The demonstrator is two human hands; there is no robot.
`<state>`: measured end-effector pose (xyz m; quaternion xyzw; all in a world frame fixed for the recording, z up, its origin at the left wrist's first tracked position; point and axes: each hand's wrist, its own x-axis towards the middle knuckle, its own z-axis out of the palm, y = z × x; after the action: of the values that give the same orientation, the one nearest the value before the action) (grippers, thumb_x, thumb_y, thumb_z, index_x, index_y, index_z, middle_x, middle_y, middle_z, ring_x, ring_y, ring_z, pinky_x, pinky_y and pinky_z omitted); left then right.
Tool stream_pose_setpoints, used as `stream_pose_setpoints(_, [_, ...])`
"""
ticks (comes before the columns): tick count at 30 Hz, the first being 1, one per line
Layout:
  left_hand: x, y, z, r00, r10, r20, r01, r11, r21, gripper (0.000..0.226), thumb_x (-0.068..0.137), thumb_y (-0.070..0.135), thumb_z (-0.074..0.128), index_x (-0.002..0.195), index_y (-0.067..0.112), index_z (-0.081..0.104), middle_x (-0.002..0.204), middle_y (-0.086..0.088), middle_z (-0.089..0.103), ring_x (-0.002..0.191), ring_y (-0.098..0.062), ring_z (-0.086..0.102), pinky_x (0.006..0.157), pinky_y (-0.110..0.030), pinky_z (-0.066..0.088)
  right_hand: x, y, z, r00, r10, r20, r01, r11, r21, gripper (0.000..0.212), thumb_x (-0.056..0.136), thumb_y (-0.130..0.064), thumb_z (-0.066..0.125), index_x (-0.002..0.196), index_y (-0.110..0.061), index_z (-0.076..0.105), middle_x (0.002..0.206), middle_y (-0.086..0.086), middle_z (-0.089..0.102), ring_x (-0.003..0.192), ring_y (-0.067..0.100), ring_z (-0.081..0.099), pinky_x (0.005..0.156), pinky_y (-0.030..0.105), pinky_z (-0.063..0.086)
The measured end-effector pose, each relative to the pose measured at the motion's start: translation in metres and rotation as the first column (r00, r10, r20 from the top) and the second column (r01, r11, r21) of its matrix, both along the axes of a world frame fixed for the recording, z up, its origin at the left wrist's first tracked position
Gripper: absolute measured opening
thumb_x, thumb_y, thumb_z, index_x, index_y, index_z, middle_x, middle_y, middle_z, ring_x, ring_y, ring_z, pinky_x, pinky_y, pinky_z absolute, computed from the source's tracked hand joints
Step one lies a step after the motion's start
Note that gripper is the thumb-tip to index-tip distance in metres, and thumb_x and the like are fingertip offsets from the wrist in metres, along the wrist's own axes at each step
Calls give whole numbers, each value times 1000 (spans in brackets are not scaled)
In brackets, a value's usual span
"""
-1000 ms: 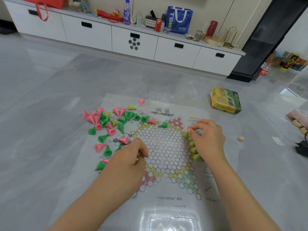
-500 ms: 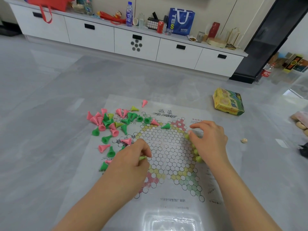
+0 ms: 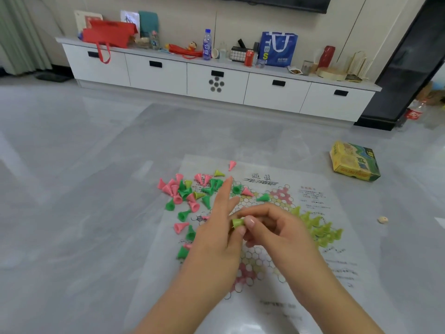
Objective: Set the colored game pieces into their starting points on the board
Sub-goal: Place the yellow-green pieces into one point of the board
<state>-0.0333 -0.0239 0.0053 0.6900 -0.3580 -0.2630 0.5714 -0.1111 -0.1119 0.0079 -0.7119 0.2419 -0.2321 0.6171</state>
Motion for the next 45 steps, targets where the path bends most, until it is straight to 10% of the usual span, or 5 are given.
stream_pose_setpoints(9, [85, -2, 16, 854, 182, 487, -337, 907, 252, 33, 88, 23, 56, 120, 28, 56, 124, 1, 58, 105, -16, 56, 96, -33, 45, -19, -15, 4, 975, -217, 45, 218, 976, -19, 17, 84, -6, 60, 75, -19, 67, 66, -1, 69, 56, 4, 59, 55, 13, 49])
stream_pose_setpoints(15, [126, -38, -5, 569, -441, 694, -432, 558, 708, 38, 87, 40, 50, 125, 34, 51, 124, -1, 54, 118, -23, 40, 95, -36, 36, -31, -24, 2, 973, -229, -8, 226, 968, -109, 17, 83, -9, 61, 73, -21, 67, 69, -3, 68, 58, 3, 59, 56, 15, 50])
stream_pose_setpoints(34, [131, -50, -7, 571, -170, 803, -365, 824, 433, 13, 89, 10, 52, 92, 4, 63, 89, -10, 66, 78, -24, 61, 73, -33, 52, -38, -34, -4, 966, -256, -41, 248, 958, -141, 16, 85, -11, 60, 75, -22, 66, 70, -7, 68, 59, 1, 58, 57, 15, 50])
stream_pose_setpoints(39, [94, -23, 33, 949, 227, -219, -210, 973, 98, 11, 82, 8, 60, 92, 7, 64, 82, -4, 65, 71, -14, 60, 55, -17, 53, -40, -37, -6, 958, -285, -37, 279, 952, -128, 17, 86, -11, 59, 76, -22, 66, 70, -6, 68, 57, 1, 58, 55, 14, 49])
stream_pose_setpoints(45, [30, 8, 4, 508, -25, -861, -67, 995, -69, 25, 63, -3, 55, 88, -6, 59, 54, -9, 56, 43, -16, 56, 41, -24, 54, -49, -47, -3, 920, -390, -41, 383, 916, -118, 17, 87, -10, 58, 77, -21, 66, 64, -2, 66, 58, 3, 58, 54, 17, 48])
